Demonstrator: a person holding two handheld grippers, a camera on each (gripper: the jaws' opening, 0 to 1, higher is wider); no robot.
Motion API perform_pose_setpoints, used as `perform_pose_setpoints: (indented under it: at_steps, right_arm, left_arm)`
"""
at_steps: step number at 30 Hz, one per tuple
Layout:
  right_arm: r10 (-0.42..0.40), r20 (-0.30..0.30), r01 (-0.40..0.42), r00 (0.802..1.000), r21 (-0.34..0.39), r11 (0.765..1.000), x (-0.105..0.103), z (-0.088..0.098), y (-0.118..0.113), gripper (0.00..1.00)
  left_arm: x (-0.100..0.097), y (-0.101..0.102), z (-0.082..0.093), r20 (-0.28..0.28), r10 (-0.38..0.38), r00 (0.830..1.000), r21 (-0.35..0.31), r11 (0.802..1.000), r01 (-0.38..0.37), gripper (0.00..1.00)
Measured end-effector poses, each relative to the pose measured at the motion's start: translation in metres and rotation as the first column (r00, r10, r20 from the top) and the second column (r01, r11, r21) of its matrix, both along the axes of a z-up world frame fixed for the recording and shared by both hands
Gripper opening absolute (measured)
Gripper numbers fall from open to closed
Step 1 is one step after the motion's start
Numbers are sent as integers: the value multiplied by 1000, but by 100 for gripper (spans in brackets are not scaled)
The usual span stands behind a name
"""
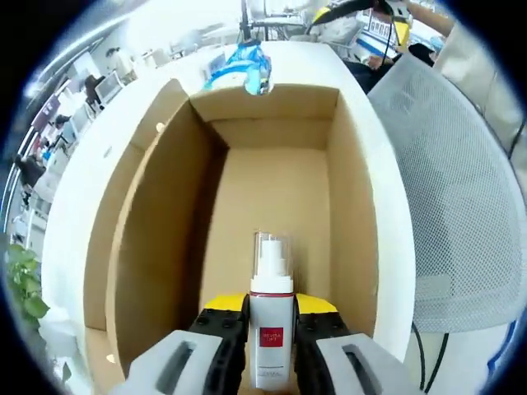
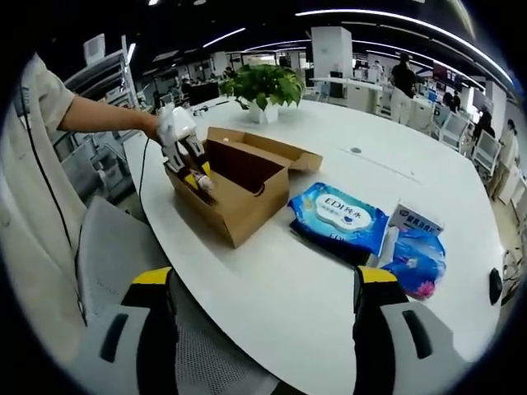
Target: Operate the shoe box by opening the lid, removing the specified soft item, and placing it in the target area until the item is outside and the box remains undamaged.
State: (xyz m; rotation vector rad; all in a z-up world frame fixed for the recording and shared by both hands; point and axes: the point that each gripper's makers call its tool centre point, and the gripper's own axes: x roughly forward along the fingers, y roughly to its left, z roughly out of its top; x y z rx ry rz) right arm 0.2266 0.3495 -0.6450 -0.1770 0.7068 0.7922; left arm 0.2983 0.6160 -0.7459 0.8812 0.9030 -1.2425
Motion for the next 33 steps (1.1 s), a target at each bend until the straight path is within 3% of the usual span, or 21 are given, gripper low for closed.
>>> perform_pose_setpoints:
  at_steps: [12,26,33]
  right_arm:
    - [-9,24,7,1000,50,999,5,7,16,71]
    - [-29,32,26,999,100,995,9,12,39,54]
    - [-38,25,34,999,134,990,10,15,51,48]
  left_arm:
    - [0,-36,32,52,-16,999,-90,996,21,20]
    - [-13,-81,69,84,-30,996,-179,983,45,20]
    - [-24,-101,78,101,-35,994,-229,972,58,20]
